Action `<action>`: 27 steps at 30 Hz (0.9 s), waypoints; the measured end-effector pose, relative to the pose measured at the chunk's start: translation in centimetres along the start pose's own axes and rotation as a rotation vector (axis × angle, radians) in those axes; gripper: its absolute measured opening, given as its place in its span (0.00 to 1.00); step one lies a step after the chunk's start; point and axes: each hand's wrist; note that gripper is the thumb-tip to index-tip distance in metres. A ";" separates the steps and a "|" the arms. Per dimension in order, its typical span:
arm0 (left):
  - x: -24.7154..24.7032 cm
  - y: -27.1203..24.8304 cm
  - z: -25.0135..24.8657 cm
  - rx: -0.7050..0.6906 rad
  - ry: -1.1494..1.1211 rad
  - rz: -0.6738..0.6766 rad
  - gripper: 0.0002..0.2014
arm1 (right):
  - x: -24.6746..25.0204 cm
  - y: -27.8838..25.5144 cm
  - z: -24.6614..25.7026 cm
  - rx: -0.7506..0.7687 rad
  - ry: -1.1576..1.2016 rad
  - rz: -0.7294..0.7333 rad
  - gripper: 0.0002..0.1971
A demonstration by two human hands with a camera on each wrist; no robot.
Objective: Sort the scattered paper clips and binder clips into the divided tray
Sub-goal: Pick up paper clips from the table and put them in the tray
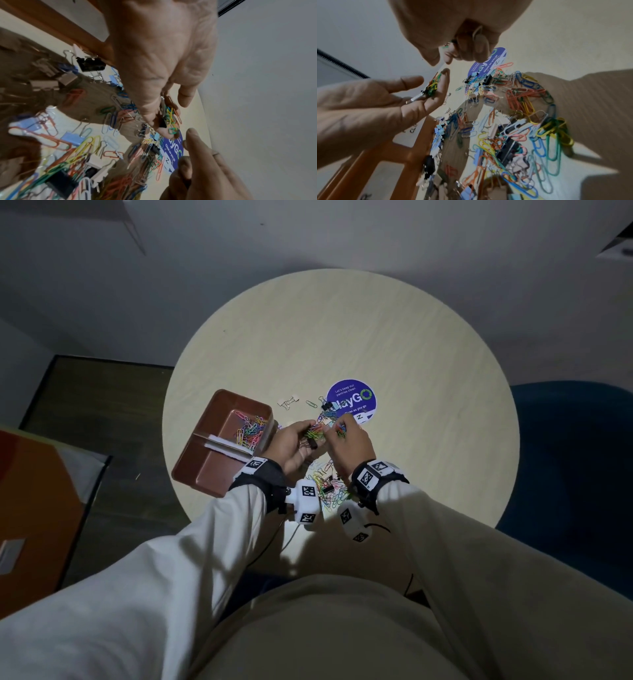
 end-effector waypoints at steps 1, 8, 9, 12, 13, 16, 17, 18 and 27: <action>0.0 0.0 0.1 -0.004 0.008 -0.014 0.11 | 0.1 -0.3 0.2 0.035 -0.025 0.020 0.13; -0.2 -0.1 0.4 -0.058 0.112 -0.102 0.11 | -0.8 -1.1 0.8 0.134 -0.218 0.149 0.14; -0.3 -0.2 0.3 -0.074 0.142 -0.118 0.11 | -0.9 -1.0 0.9 0.131 -0.228 0.160 0.14; -0.1 0.1 0.3 -0.096 0.216 -0.158 0.09 | -0.7 -1.0 1.3 0.111 -0.234 0.181 0.14; 0.1 0.3 0.2 -0.094 0.224 -0.176 0.10 | -0.5 -1.0 1.3 0.108 -0.232 0.183 0.13; 0.3 0.7 -0.2 -0.072 0.208 -0.202 0.14 | 0.3 -1.1 1.1 0.088 -0.259 0.201 0.09; 0.3 0.6 -0.3 -0.078 0.209 -0.209 0.15 | 0.5 -1.2 0.8 0.082 -0.289 0.214 0.08; 0.3 0.6 -0.3 -0.088 0.221 -0.227 0.15 | 0.6 -1.3 0.4 0.074 -0.324 0.232 0.08; 1.3 -0.5 -3.1 -0.407 0.734 -0.440 0.24 | -0.8 -0.9 1.1 0.084 -0.310 0.299 0.07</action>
Point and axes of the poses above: each hand's wrist, its own y-axis towards the middle knuckle, its own x-axis out of the back of the hand, z = x × y, and after that the axes turned 6 degrees about x, right-handed
